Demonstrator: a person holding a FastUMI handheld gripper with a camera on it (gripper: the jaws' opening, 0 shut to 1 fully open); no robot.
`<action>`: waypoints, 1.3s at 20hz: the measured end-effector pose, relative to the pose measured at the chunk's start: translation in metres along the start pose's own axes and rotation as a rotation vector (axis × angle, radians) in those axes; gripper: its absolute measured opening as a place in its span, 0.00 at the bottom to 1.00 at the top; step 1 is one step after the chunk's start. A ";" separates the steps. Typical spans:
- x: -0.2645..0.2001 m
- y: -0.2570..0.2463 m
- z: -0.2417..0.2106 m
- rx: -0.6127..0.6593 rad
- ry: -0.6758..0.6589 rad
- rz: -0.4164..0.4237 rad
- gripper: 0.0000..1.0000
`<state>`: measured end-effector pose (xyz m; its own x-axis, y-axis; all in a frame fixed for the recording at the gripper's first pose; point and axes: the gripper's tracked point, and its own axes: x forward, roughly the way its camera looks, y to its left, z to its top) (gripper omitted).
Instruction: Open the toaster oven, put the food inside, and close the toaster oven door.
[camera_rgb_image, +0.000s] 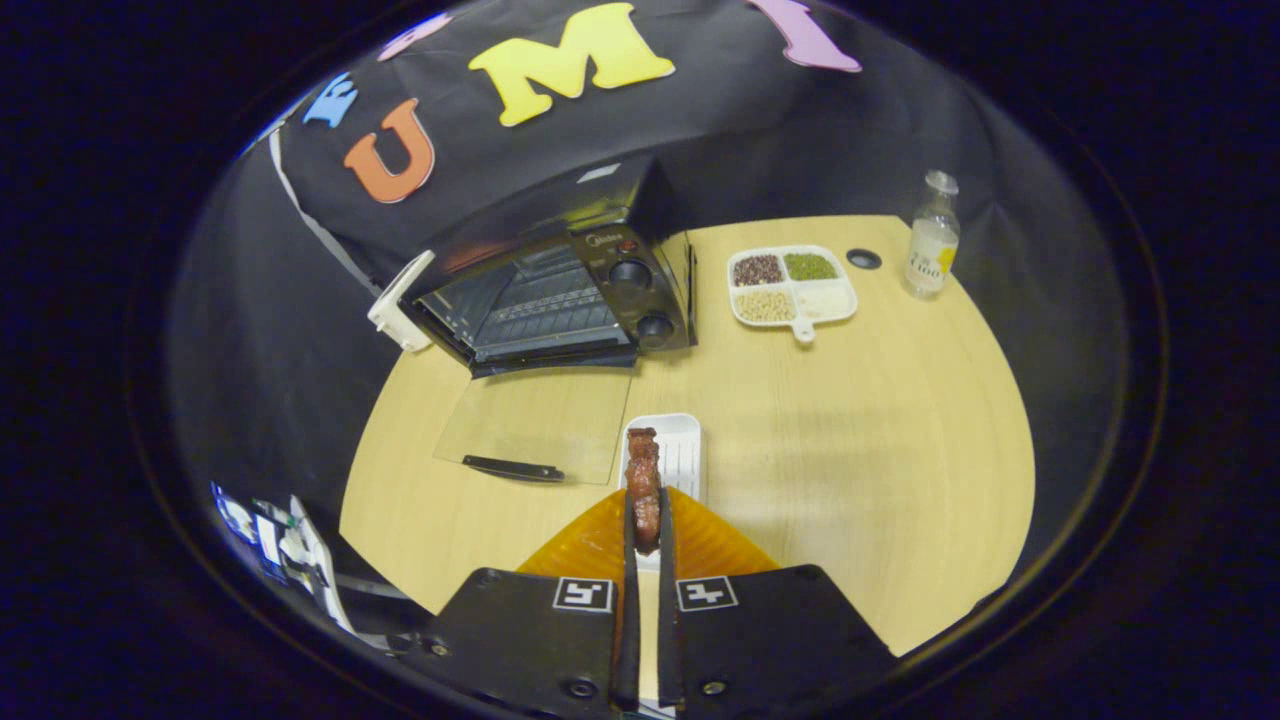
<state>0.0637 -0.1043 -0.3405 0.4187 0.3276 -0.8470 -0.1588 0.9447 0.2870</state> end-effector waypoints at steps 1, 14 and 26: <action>-0.004 0.009 0.002 -0.030 -0.015 -0.012 0.10; 0.024 0.139 0.016 -0.330 -0.265 -0.146 0.10; 0.113 0.196 0.059 -0.360 -0.484 -0.253 0.10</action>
<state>0.1331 0.1186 -0.3535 0.8241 0.1446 -0.5477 -0.2571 0.9570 -0.1341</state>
